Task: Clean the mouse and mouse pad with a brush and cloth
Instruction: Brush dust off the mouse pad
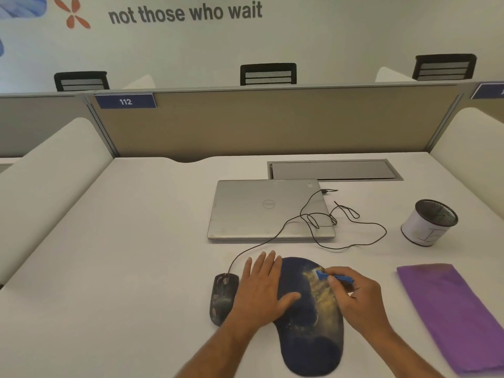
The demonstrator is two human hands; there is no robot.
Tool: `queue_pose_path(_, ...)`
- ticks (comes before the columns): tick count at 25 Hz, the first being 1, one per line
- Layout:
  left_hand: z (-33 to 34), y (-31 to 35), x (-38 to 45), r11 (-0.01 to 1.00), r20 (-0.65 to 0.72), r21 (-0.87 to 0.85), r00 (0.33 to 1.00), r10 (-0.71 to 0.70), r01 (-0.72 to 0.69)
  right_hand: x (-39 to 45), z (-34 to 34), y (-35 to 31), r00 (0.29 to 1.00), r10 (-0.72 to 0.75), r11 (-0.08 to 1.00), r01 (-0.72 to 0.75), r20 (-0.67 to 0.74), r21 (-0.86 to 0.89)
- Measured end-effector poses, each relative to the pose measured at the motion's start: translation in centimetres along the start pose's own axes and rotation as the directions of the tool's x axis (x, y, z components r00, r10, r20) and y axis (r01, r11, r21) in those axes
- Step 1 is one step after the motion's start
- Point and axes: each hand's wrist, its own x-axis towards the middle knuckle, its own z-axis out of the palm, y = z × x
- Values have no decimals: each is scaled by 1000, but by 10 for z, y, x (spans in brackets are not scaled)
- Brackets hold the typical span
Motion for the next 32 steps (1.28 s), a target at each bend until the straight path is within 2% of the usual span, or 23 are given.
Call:
queue_pose_path(5, 6, 20, 23, 997, 21, 79, 999, -28, 26, 15, -17, 20, 1000, 11, 994, -12, -11, -111)
queue_pose_path(10, 19, 28, 29, 986, 53, 120, 992, -119, 112, 34, -20, 26, 999, 12, 988, -6, 36, -156)
queue_pose_path(19, 29, 33, 26, 971, 48, 166, 982, -180, 170, 59, 6, 17, 955, -85, 967, 148, 284, -207)
queue_pose_path(22, 29, 34, 26, 974, 36, 153, 984, -176, 169, 63, 8, 14, 934, -60, 954, 157, 352, -254)
queue_pose_path(26, 29, 35, 25, 974, 33, 145, 983, -178, 172, 67, 6, 9, 957, -71, 967, 136, 282, -216)
queue_pose_path(29, 29, 34, 26, 975, 35, 139, 983, -179, 173, 63, 9, 10, 927, -41, 947, 155, 374, -282)
queue_pose_path(32, 25, 34, 28, 973, 48, 149, 982, -183, 174, 63, 8, 8, 944, -27, 961, 115, 330, -250)
